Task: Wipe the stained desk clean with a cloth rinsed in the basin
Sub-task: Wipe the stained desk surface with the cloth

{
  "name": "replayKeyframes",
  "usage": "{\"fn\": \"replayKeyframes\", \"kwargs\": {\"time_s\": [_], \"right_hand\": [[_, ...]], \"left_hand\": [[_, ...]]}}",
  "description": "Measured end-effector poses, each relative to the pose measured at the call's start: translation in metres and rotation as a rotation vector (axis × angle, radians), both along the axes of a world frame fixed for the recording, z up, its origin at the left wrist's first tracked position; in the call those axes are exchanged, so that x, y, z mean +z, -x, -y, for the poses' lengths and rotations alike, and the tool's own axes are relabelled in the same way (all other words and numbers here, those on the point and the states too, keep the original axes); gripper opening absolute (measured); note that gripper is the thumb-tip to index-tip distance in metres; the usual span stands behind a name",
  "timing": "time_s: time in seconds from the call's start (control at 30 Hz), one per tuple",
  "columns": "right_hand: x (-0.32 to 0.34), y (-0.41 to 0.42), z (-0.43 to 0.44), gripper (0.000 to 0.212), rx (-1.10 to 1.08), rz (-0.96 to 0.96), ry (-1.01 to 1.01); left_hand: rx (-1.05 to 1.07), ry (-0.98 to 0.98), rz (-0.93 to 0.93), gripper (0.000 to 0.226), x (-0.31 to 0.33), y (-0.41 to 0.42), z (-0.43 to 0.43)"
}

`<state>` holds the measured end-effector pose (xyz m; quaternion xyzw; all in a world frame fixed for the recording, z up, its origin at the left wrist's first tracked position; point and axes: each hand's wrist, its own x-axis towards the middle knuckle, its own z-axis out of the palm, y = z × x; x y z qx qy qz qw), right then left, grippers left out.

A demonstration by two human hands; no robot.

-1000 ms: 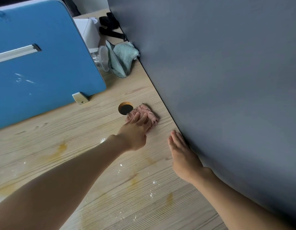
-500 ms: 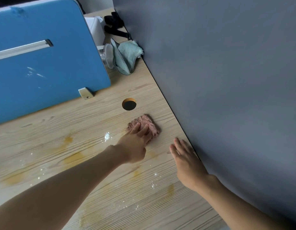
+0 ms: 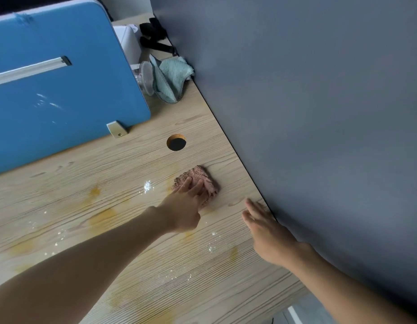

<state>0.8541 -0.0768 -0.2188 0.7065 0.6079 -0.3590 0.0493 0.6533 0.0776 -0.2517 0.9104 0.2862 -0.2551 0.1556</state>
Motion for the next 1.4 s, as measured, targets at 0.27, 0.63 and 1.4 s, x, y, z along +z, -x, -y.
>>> {"fn": "replayKeyframes", "kwargs": {"time_s": [0.27,0.63,1.4], "right_hand": [[0.001,0.001,-0.006,0.067,-0.008,0.007,0.05],[-0.005,0.004,0.004,0.068,0.023,0.073,0.092],[0.002,-0.007,0.042,0.075,0.123,0.05,0.139]], "left_hand": [[0.101,0.016,0.051,0.071,0.02,-0.024,0.012],[0.097,0.012,0.074,0.068,0.016,-0.021,0.026],[0.048,-0.006,0.059,0.063,0.022,-0.004,0.081]]}}
